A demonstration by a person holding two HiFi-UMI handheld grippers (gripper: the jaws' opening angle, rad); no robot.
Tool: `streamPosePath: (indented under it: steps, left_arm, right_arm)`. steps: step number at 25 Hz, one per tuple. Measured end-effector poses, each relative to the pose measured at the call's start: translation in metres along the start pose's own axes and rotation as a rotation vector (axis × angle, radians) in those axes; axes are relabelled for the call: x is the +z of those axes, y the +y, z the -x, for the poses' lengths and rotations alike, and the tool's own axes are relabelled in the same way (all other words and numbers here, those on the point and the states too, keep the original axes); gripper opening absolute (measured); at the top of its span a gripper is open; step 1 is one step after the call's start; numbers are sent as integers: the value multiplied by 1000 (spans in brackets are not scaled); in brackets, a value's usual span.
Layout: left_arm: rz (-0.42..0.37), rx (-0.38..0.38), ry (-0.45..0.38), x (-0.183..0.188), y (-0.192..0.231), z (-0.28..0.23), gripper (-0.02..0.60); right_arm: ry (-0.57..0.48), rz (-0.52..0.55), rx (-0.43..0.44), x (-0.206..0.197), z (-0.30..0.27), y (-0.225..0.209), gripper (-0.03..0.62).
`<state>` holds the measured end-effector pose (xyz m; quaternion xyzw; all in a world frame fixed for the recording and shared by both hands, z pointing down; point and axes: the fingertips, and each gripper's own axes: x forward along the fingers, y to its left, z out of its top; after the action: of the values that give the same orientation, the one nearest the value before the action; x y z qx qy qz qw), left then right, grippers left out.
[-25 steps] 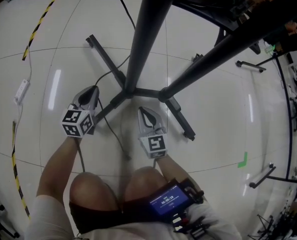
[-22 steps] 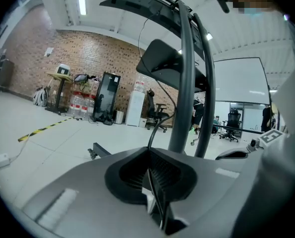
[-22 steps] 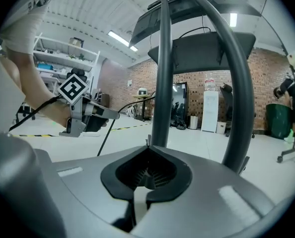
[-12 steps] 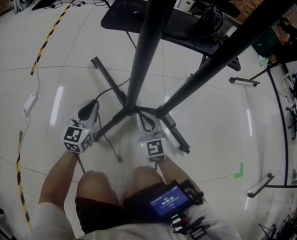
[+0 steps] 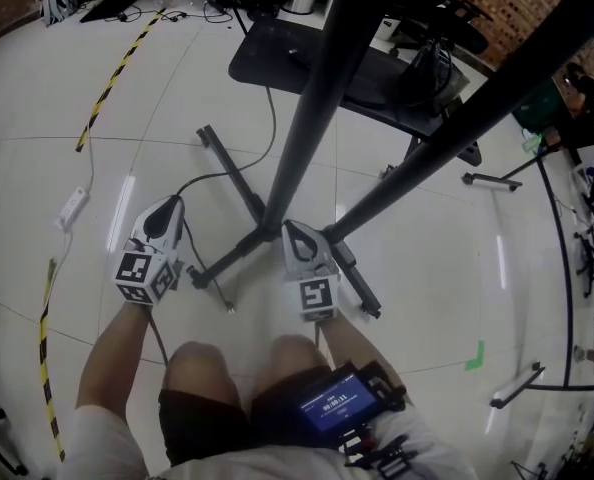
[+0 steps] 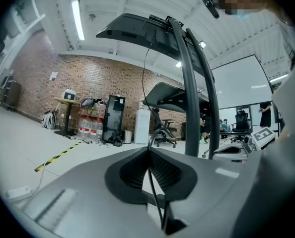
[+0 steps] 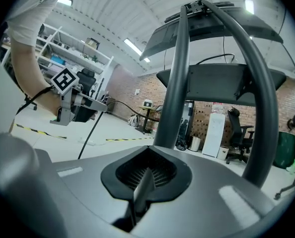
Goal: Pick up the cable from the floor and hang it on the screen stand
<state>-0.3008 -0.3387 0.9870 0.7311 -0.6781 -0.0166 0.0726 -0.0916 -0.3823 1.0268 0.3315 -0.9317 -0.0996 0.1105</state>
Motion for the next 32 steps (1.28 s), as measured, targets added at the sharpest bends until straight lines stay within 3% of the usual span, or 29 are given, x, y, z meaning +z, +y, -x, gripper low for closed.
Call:
streamPosePath:
  steps: [6, 19, 32]
  left_arm:
    - [29, 43, 37, 44, 4, 10, 12]
    - [58, 196, 156, 156, 23, 62, 12]
    - [39, 255, 89, 357, 27, 112, 12]
  right_arm:
    - [59, -42, 23, 43, 12, -5, 14]
    - [98, -64, 74, 211, 38, -31, 14]
    - [44, -43, 121, 405, 50, -47, 14]
